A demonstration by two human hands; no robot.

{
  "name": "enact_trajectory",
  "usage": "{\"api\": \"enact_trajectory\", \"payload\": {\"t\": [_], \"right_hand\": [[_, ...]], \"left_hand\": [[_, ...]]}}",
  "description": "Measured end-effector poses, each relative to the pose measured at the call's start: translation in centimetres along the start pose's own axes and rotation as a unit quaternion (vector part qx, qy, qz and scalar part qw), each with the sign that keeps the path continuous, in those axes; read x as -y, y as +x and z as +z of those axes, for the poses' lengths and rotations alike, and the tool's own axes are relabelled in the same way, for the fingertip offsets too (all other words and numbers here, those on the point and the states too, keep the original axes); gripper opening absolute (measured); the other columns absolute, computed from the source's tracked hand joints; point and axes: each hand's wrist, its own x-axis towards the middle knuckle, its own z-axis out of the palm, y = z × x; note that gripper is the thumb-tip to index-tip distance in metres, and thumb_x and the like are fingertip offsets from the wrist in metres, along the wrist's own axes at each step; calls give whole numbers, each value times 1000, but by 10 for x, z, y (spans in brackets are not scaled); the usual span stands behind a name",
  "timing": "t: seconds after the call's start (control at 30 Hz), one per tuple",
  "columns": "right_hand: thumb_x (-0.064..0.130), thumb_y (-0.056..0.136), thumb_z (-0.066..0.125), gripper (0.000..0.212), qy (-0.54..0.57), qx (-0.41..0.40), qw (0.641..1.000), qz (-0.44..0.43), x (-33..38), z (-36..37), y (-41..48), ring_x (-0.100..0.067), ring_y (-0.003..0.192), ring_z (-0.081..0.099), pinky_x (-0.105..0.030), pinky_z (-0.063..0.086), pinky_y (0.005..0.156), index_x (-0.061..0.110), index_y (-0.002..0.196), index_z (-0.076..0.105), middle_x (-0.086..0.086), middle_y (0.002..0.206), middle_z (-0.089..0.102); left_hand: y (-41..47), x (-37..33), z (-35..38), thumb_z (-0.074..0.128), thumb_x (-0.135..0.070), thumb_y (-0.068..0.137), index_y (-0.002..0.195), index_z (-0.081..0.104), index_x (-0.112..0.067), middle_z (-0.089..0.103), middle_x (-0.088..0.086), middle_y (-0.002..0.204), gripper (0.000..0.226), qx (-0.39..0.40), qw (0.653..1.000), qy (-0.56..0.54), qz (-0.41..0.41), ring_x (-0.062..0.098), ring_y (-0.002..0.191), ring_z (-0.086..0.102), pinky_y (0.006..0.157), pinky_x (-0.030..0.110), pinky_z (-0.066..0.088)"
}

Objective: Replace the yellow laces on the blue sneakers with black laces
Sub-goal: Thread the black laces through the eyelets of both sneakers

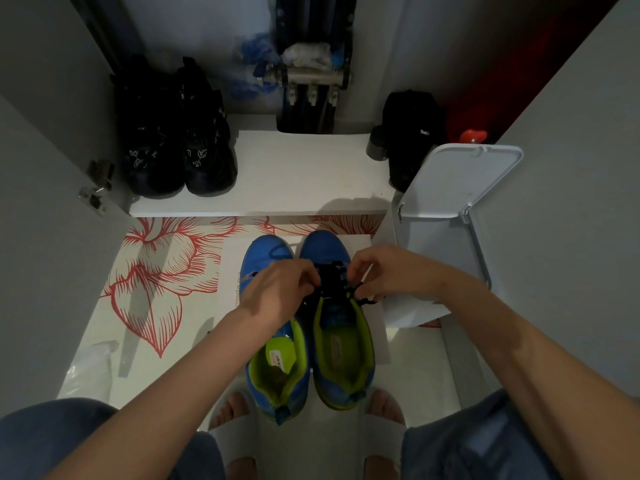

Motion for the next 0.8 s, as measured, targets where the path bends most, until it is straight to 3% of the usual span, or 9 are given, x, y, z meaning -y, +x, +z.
{"api": "enact_trajectory", "payload": {"t": [0.07,0.1,0.27,0.37,0.5,0.6,0.7,0.73,0.8], "right_hand": [[3,80,71,22,-25,4,1000,-6,1,-1,-1,-18,85,64,-28,55,75,10,100,64,-6,101,65],[1,79,70,21,-43,5,999,-12,2,-1,-2,-15,84,63,-29,54,78,10,98,65,-3,96,65],[-3,80,66,17,-92,-18,995,-18,3,0,-2,-20,90,63,-29,51,84,5,94,68,-2,88,64],[-2,80,67,16,-105,-19,994,-28,4,1,-2,-15,85,60,-29,51,81,6,93,67,0,86,62],[-12,79,60,25,-105,5,994,-18,1,0,-1,-23,88,62,-31,52,77,3,98,66,-7,96,64],[-18,78,50,33,-75,-15,997,-26,0,-1,0,-14,83,57,-15,47,69,3,100,63,-13,110,62],[-16,82,43,32,-60,-59,996,-34,-1,-1,3,-15,88,58,-14,44,74,3,98,64,-10,107,62],[-14,84,43,33,-67,-60,995,-38,-1,1,5,-16,89,58,-14,44,75,4,98,65,-7,103,63],[-12,86,44,33,-91,-52,993,-51,-1,5,10,-11,88,56,-11,43,73,7,101,67,-2,99,62]], "left_hand": [[0,-2,3,54,-16,94,107,64,-21,67,-3,105,17,0,1000,26,17,11,91,61,60,13,40],[0,-3,4,55,-19,93,108,63,-23,67,-5,105,17,-2,999,41,21,9,91,60,55,14,35],[0,-7,2,56,-28,93,109,64,-26,65,-9,108,18,-4,996,69,58,9,100,60,71,18,40],[-2,-11,1,55,-33,93,112,64,-28,63,-10,110,21,5,993,100,57,9,102,58,70,18,35],[4,-11,4,50,-28,96,113,58,-18,63,-1,110,21,17,996,88,21,14,101,59,67,19,34],[6,-8,9,51,-15,95,126,47,-9,58,6,119,32,54,994,85,-35,18,102,60,71,20,43],[6,-2,10,48,-9,95,106,52,-4,59,5,78,13,21,998,39,-35,17,67,59,55,23,43],[5,-2,7,49,-5,94,96,52,-6,55,5,71,3,17,998,29,-46,18,69,56,55,24,39],[5,-1,4,51,0,92,86,52,-8,52,6,66,10,33,997,22,-65,17,78,52,55,26,33]]}}
